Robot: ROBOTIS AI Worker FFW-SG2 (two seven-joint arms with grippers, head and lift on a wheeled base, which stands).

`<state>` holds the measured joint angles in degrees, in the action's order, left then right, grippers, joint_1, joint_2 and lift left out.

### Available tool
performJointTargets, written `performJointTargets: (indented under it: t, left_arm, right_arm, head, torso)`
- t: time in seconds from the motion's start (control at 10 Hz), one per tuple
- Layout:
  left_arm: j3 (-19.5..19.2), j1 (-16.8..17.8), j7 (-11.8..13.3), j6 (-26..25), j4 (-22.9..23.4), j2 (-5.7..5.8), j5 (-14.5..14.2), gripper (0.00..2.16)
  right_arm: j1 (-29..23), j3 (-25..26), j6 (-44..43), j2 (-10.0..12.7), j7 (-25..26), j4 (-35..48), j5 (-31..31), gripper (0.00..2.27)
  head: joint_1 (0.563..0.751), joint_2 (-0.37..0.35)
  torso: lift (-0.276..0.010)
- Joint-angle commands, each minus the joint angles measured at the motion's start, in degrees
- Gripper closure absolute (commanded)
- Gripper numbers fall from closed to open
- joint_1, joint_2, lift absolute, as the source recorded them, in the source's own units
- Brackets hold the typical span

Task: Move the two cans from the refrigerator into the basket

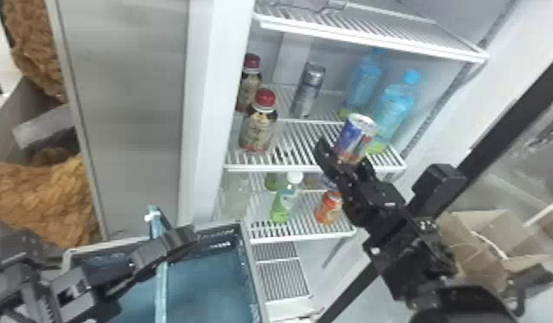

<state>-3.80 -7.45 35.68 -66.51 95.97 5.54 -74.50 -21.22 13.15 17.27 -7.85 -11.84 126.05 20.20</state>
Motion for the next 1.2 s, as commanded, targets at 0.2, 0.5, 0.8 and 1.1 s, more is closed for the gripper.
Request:
performJointTargets:
  t: [0.2,0.5,0.8,1.1]
  left_arm:
    - [0.03,0.00,0.00,0.00,0.00,0.09,0.00,1.19]
    - [0.03,0.00,0.00,0.00,0.00,0.09,0.00,1.19]
    - [0.15,-0.14,0.00,-0.14,0.00,0.18,0.23,1.19]
    - [0.15,0.00,0.00,-0.14,0.00,0.09,0.11,1.19]
  right_arm:
    - [-7.46,-0.93,6.63,-0.06,-2.66,7.05,2.42,1.27]
    - [-10.41,-3.55,9.73,-0.24,-4.86,9.44,7.33,1.27]
    - [-10.83,-8.24,12.68,-0.94,-6.18,9.72,12.36,1.27]
    - [-10.55,-11.78,19.57,-1.91,-7.85,9.30,12.47,1.27]
  head:
    - [0.695,-0.338]
    - [0.695,-0.291]
    - [0.695,-0.228]
    - [0.695,-0.157]
  torso:
    - [-0.031]
    - [-0.031]
    - [-0.031]
    - [-0.031]
